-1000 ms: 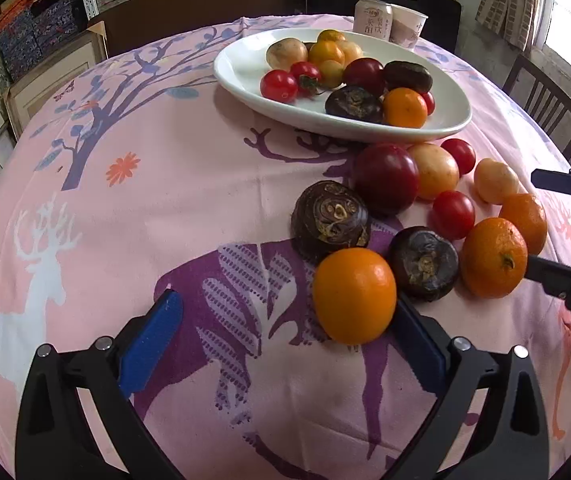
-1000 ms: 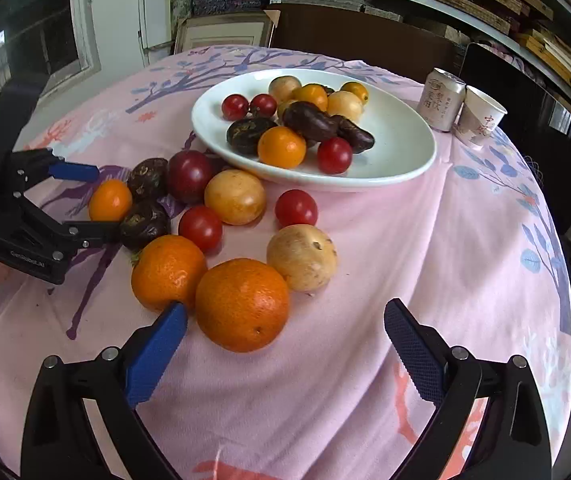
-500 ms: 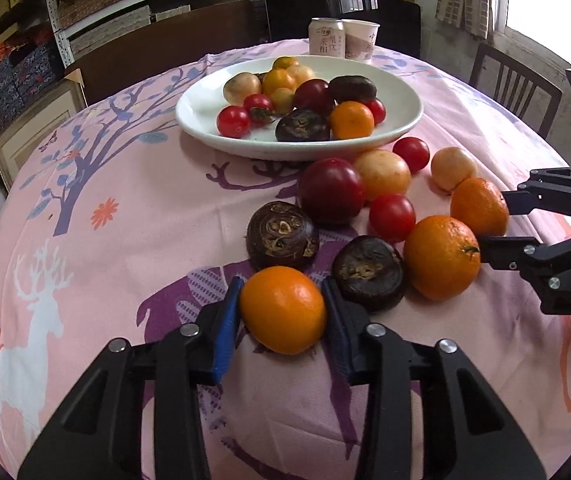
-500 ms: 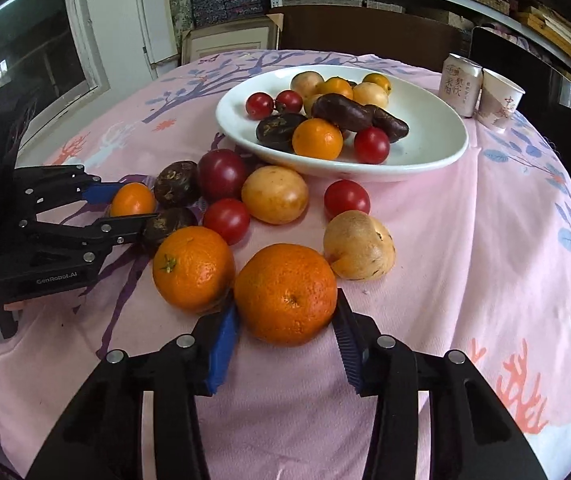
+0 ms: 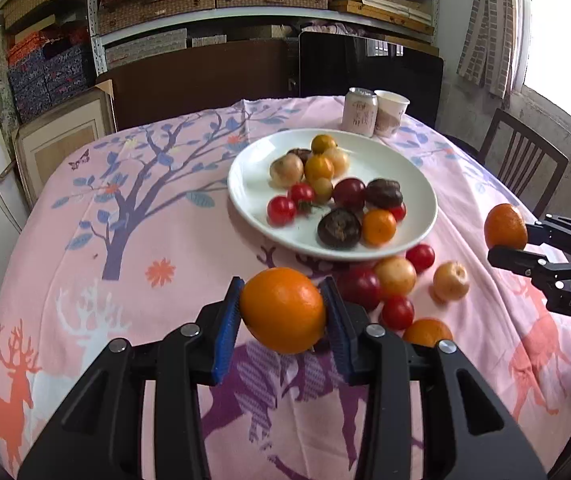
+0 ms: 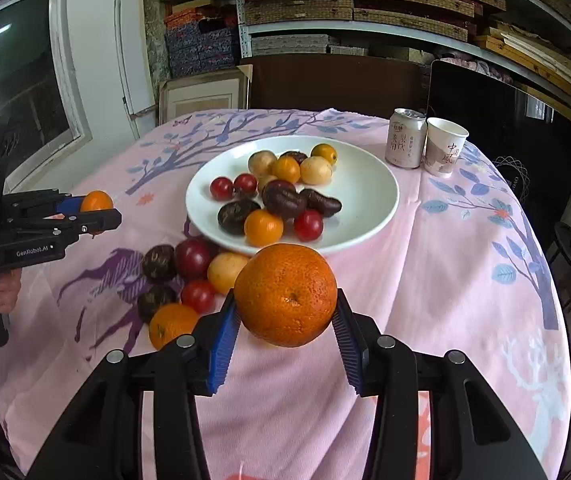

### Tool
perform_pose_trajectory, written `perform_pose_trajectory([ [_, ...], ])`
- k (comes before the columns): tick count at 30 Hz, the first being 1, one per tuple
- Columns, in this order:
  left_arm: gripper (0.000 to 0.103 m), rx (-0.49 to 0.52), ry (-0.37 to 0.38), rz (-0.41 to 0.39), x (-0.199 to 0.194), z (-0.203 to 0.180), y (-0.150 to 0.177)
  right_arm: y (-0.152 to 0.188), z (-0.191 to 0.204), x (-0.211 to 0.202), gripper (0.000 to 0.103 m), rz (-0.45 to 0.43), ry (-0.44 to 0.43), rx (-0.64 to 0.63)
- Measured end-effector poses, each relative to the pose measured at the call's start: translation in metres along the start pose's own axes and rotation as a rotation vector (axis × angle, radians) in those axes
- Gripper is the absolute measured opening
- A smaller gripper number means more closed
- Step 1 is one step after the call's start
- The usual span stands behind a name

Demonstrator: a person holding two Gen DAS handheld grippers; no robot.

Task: Organize fruits
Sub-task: 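Carry both citrus fruits onto the white plate and open both grippers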

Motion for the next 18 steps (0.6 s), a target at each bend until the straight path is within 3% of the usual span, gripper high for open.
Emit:
perform_pose_trajectory([
  [2, 0.039, -0.043, 0.002, -0.011, 0.010, 0.002, -0.017, -0.016, -0.004, 0.010, 0.046, -0.008, -0.022, 0.028],
  [5, 0.039, -0.074, -0.001, 0.012, 0.033, 0.001, -0.036, -0.033, 0.001, 0.025, 0.046, -0.050, 0.021, -0.006],
  [9, 0.039, -0.073, -0.060, 0.045, 0.067, 0.001, -0.053, -0.054, -0.003, 0.053, 0.046, -0.026, 0.007, 0.020],
  [14, 0.039, -0.101, -0.011, 0.050, 0.090, 0.006, -0.065, -0.079, -0.018, 0.079, 0.046, -0.017, 0.008, 0.078],
  [18, 0.039, -0.082, -0.026, 0.057, 0.101, 0.005, -0.069, -0.099, -0.028, 0.101, 0.046, -0.004, 0.038, 0.088],
])
Point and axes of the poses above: each gripper's, at about its wrist camera, not at the fingertips, and x roughly the way its jaws point, z to its left, y to its underside, the point moved 1 cm from there along x, roughly the way its jaws point, and after that the axes turned 4 degrees about y, right-handed, at the moved point
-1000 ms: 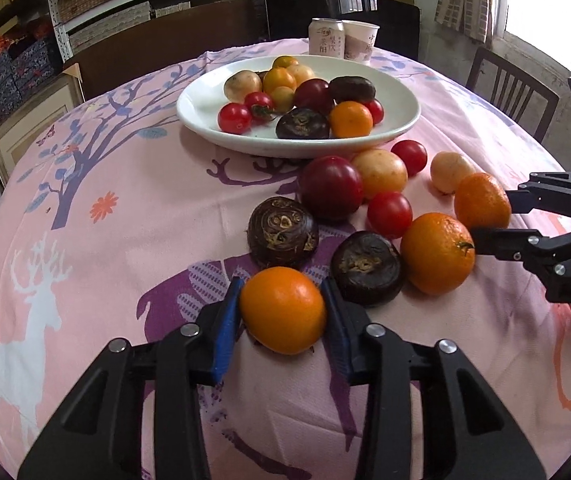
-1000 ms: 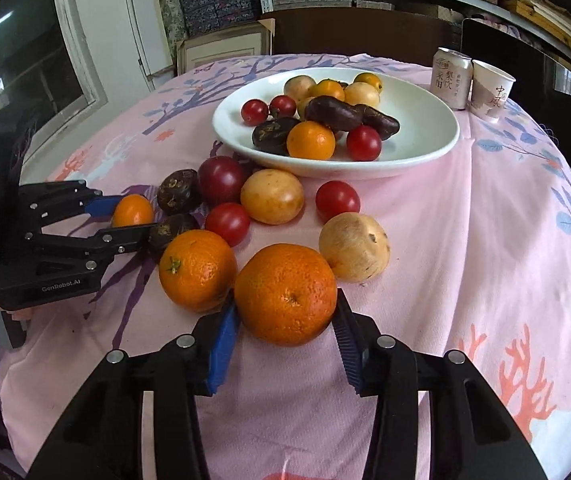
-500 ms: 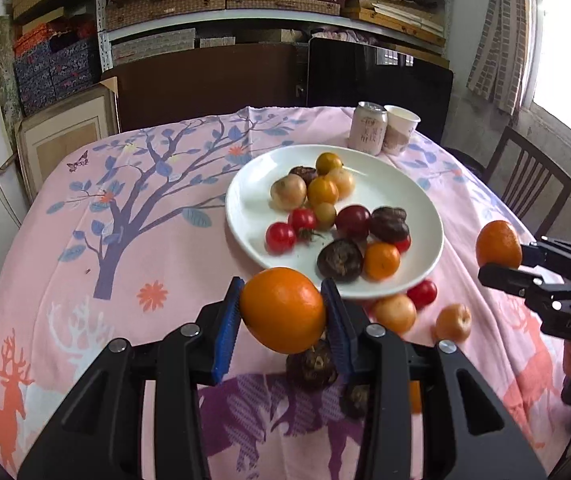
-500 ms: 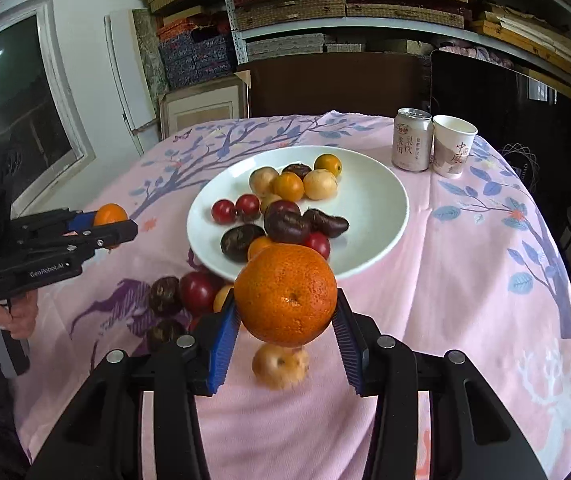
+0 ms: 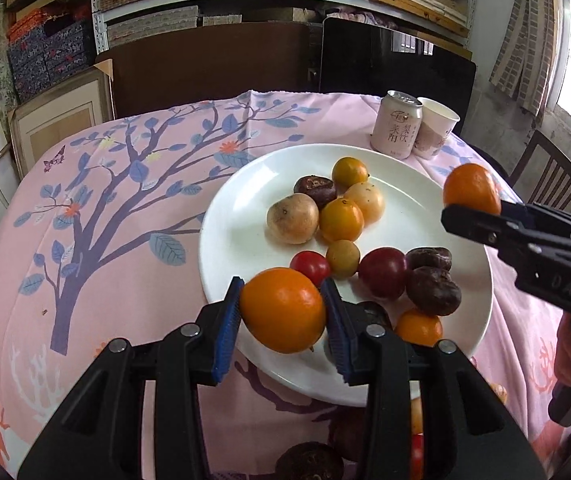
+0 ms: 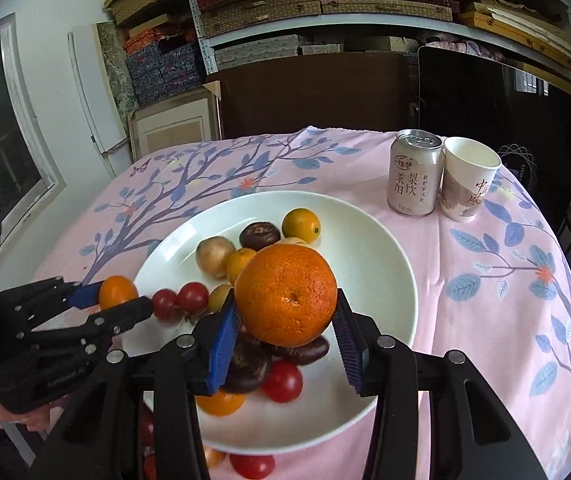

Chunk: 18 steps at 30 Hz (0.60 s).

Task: Organize fruits
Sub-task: 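Carry both citrus fruits onto the white plate and open both grippers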

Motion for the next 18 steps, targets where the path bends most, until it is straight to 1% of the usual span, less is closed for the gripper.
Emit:
perform_pose_trajectory([
  [4, 0.039, -0.019, 0.014, 0.010, 0.009, 0.004, -0.002, -0.004, -0.002, 0.022, 0.046, 0.042, 0.022, 0.013],
  [7, 0.039, -0.017, 0.016, 0.031, 0.015, 0.004, 0.001, -0.001, -0.002, 0.033, 0.046, 0.082, 0.005, 0.024],
  [9, 0.039, -0.002, 0.021, 0.037, 0.017, 0.002, 0.002, -0.001, 0.000, 0.036, 0.046, 0.084, 0.011, 0.016],
  [11, 0.039, 0.009, 0.008, 0.032, 0.019, -0.001, 0.002, -0.003, 0.003, 0.037, 0.046, 0.082, 0.013, -0.004],
  [13, 0.039, 0.009, 0.025, 0.032, 0.019, -0.002, 0.002, -0.004, 0.006, 0.038, 0.047, 0.103, -0.001, -0.018],
  [14, 0.039, 0.007, 0.041, 0.036, 0.019, -0.002, 0.002, -0.004, 0.006, 0.038, 0.059, 0.119, -0.015, -0.020],
  [15, 0.048, 0.003, 0.044, 0.042, 0.019, -0.002, 0.003, -0.005, 0.006, 0.036, 0.072, 0.121, -0.010, -0.019],
  [16, 0.064, -0.002, 0.031, 0.045, 0.018, -0.002, 0.004, -0.005, 0.004, 0.031, 0.090, 0.100, 0.013, -0.014],
  [17, 0.087, 0.000, 0.033, 0.019, 0.013, -0.003, 0.004, -0.006, 0.002, 0.024, 0.093, 0.073, 0.034, -0.014],
  [18, 0.099, 0.003, 0.007, -0.020, 0.006, -0.004, 0.005, -0.007, 0.000, 0.017, 0.094, 0.059, 0.046, -0.013],
])
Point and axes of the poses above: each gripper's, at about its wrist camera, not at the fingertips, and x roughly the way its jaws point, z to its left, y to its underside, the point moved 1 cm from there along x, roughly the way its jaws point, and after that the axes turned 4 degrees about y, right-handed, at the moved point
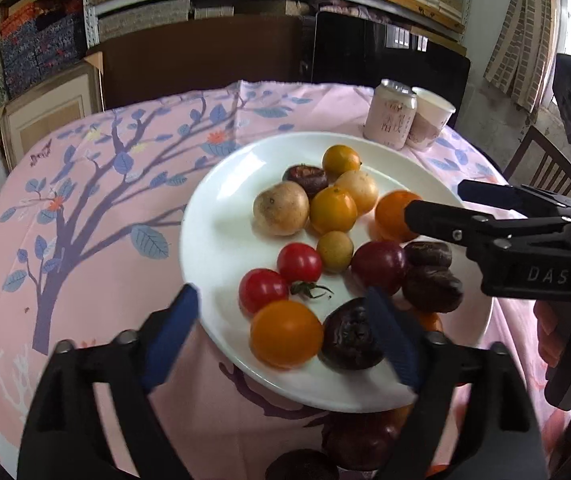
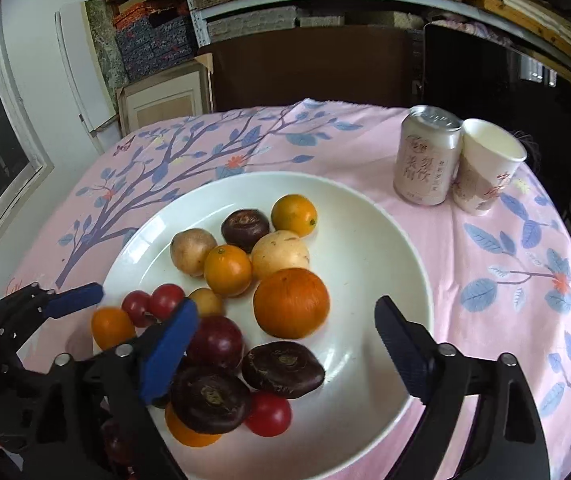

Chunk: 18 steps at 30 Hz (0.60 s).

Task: Organize fruits
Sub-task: 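Carry both citrus fruits onto the white plate and open both grippers, then grasp a dark brown fruit with the left gripper while the right grasps a striped pale yellow fruit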

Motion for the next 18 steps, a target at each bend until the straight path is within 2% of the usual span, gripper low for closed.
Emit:
perform_pose_trajectory([
  [2, 0.098, 0.016, -0.054, -0.046, -0.011, -0.002, 0.001, 0.001, -0.006, -0.013, 0.096, -0.009, 0.012, 0.013],
  [5, 0.098, 0.054, -0.048, -0.051, -0.027, -0.002, 0.003, 0.009, -0.018, -0.036, 0.099, -0.014, 0.011, 0.053],
  [9, 0.098, 0.046, -0.031, -0.037, -0.048, 0.006, 0.017, 0.035, -0.031, -0.063, 0.099, 0.005, 0.003, 0.078],
  [13, 0.098, 0.018, 0.042, 0.052, -0.064, 0.014, 0.053, 0.067, -0.023, -0.081, 0.099, 0.016, 0.041, -0.044],
  [18, 0.098, 0.070, -0.003, 0.111, -0.073, 0.002, 0.102, 0.093, -0.010, -0.080, 0.099, 0.074, 0.073, -0.172],
])
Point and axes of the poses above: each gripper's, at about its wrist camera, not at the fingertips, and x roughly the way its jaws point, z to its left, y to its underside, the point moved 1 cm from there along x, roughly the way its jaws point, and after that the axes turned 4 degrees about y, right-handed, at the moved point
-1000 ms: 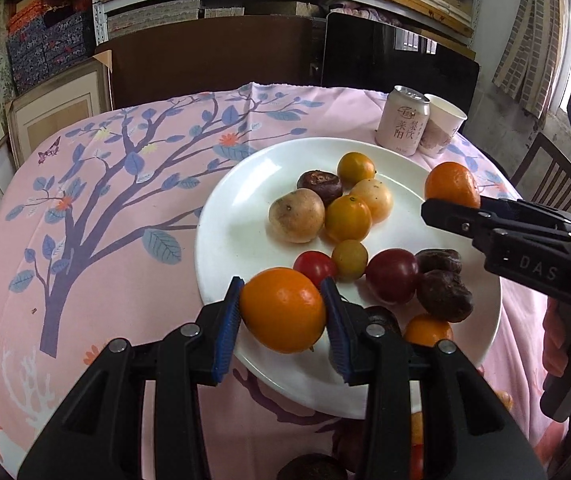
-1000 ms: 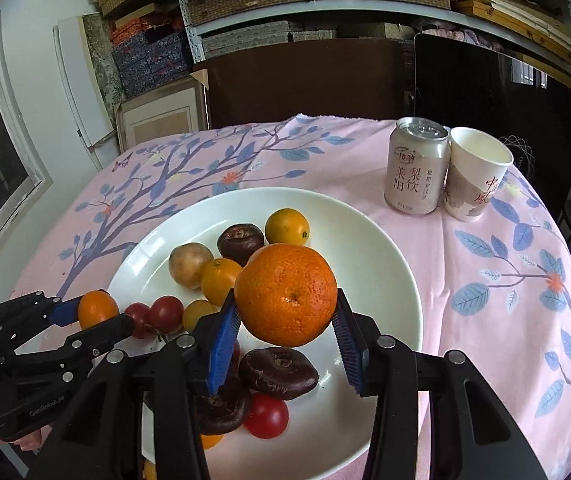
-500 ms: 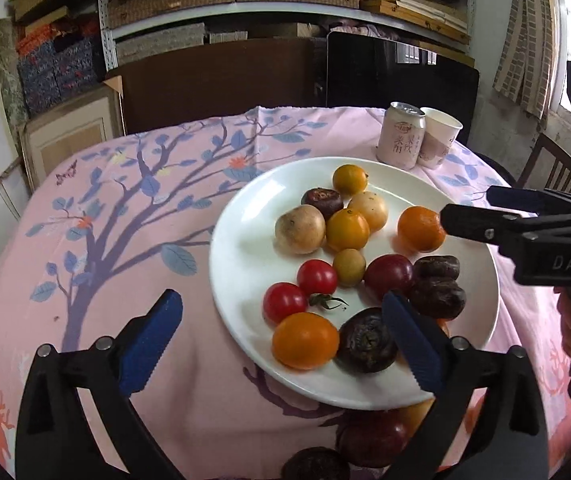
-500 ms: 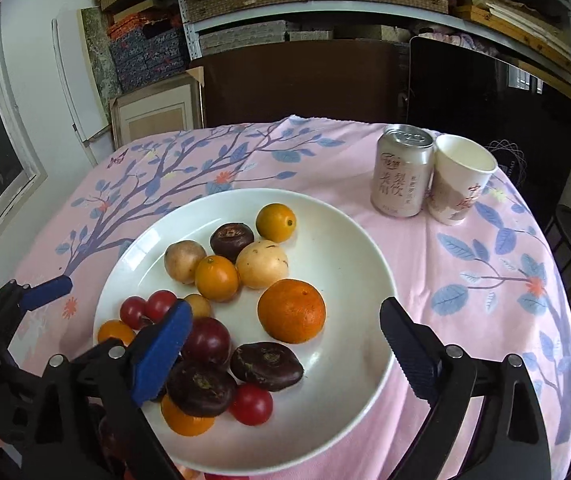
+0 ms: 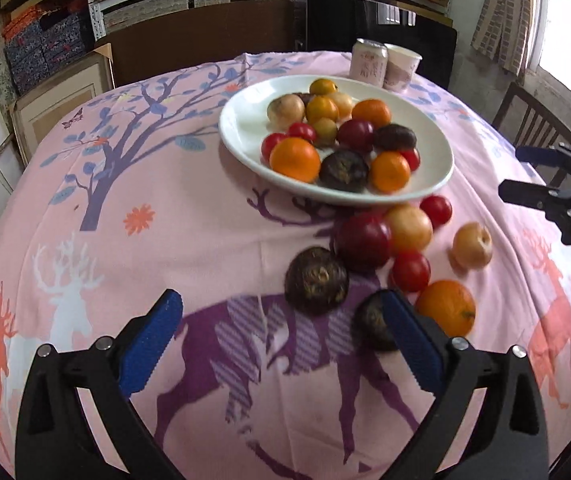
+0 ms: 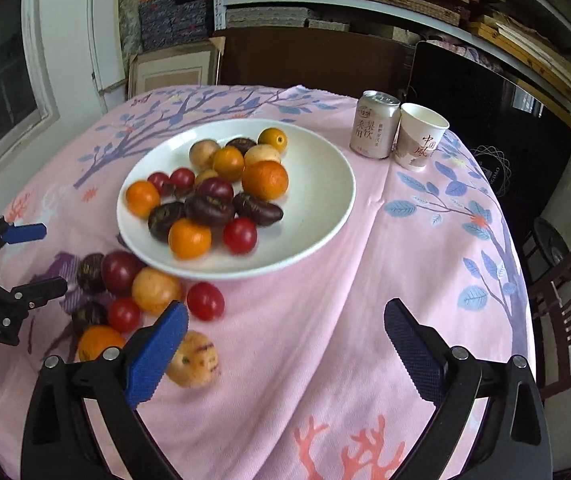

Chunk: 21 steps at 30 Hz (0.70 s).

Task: Organize fruits
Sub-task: 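Grasp a dark brown fruit with the left gripper while the right grasps a striped pale yellow fruit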

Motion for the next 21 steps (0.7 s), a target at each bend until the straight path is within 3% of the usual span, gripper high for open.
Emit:
perform_pose_trajectory([
  [12, 0.099, 0.185, -0.053, 0.065, 0.026, -0.041, 0.022, 0.016, -0.002, 0.020, 0.099, 0.056, -0.059, 0.054],
  [18, 0.099, 0.119, -0.005, 0.055, 0.033, -0.035, 0.015, 0.023, -0.007, 0.026, 0.099, 0.015, -0.120, 0.093],
  [21, 0.098, 0.124, 0.062, 0.032, 0.038, -0.041, 0.016, 0.029, -0.002, 0.025, 0.099, 0.011, -0.165, 0.066],
])
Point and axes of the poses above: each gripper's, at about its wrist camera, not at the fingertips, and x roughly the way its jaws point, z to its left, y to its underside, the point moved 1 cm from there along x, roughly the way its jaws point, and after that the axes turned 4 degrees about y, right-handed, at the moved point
